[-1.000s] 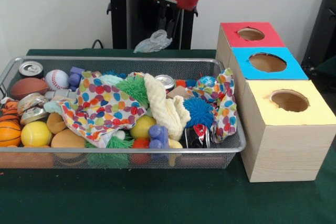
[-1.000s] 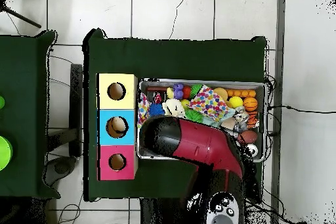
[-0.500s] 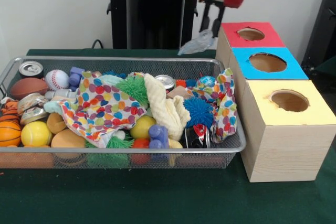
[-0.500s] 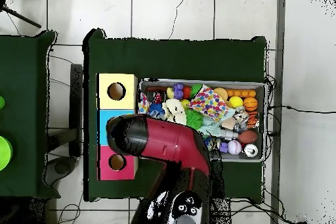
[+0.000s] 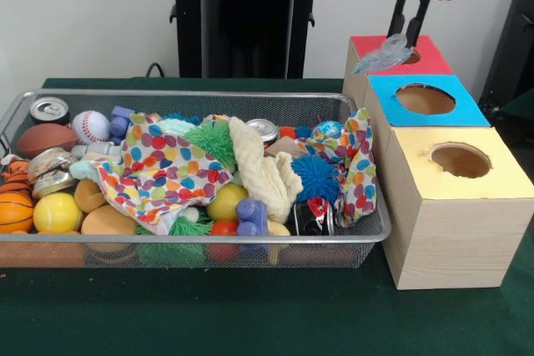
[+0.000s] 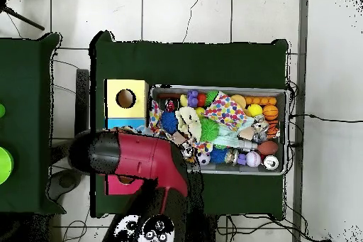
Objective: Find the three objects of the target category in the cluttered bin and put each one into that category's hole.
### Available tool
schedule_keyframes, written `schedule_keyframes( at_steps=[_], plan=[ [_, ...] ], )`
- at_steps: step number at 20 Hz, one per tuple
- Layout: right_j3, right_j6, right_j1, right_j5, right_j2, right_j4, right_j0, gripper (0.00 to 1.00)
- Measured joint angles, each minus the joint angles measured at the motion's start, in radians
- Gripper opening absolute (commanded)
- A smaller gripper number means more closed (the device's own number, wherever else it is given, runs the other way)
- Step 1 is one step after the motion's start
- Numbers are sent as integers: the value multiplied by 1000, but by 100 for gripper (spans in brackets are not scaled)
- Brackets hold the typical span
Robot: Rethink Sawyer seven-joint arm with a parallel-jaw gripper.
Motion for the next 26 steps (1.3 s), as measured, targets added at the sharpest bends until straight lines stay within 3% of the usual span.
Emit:
schedule_keyframes(
  at_steps=[7,13,26],
  plan=[
    [-6,97,3,42,-11,37,28,0],
    [-6,113,20,31,-11,55,28,0],
    [-5,113,105,-136,-11,134,34,0]
  ],
)
